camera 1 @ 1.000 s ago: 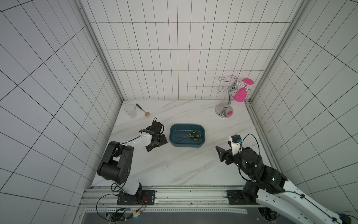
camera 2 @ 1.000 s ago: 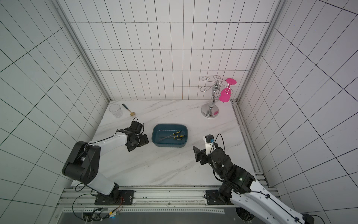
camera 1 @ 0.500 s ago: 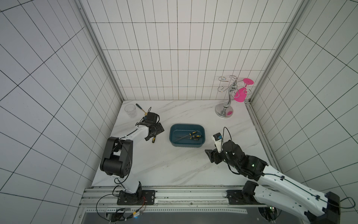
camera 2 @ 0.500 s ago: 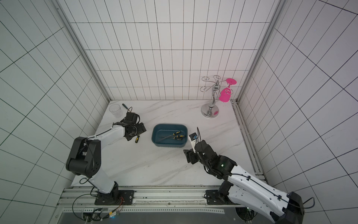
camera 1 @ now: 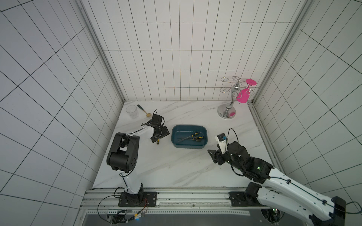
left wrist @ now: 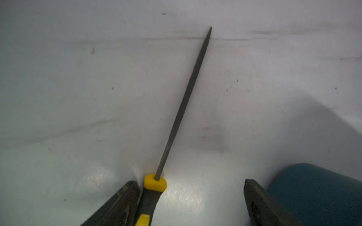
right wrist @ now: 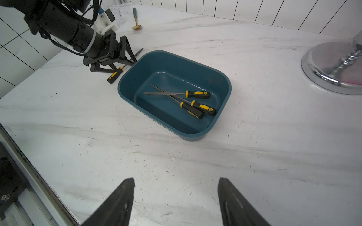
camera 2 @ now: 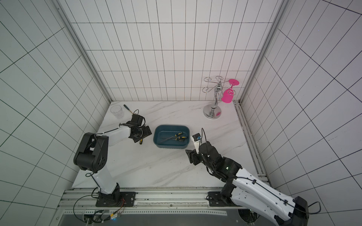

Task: Put the file tool into the storage box
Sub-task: Pick up the file tool from the center of the board.

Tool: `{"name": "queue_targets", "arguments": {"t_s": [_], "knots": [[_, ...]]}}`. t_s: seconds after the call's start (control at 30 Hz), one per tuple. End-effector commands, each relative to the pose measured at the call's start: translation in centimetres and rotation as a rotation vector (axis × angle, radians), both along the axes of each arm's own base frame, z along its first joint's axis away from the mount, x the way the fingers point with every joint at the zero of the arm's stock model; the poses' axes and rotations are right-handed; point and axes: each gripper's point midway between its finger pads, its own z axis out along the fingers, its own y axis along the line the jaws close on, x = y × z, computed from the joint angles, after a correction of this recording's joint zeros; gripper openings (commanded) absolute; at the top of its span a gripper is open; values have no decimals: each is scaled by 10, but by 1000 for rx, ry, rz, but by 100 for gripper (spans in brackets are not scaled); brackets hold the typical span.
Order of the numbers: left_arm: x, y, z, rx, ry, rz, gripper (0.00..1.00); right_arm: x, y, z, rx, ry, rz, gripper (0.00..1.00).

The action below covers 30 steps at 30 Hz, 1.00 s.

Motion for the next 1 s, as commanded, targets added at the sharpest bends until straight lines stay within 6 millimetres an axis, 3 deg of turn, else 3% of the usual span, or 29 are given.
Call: {"name": "queue_targets", "arguments": {"t_s": [0.0, 0.17, 0.3, 0.57, 0.67, 0.83, 0.87, 0.93, 0.97], "knots": [[-17, -10, 2, -13, 5, -32, 89, 3, 2, 15, 28, -32, -5, 71], [-26, -3, 5, -6, -12, -14, 89, 7, 14, 18, 9, -23, 26, 69], [-32, 13, 1, 89, 27, -9, 86, 10, 29, 22, -5, -6, 59, 69], [-32, 23, -8, 171, 83, -32, 70, 12, 44, 14, -17, 32, 84, 65], [-27, 20, -11, 186, 104, -58, 62, 9, 41, 11, -15, 43, 87, 63], [-25, 28, -14, 264, 139, -63, 60, 5, 24, 11, -24, 19, 59, 63], [-25, 30, -15, 278, 143, -61, 57, 4, 20, 12, -22, 9, 51, 63], [-23, 30, -16, 283, 148, -70, 40, 2, 12, 16, -13, -12, 40, 63], [-24, 29, -17, 283, 153, -73, 38, 2, 8, 17, -7, -24, 31, 63]]}}
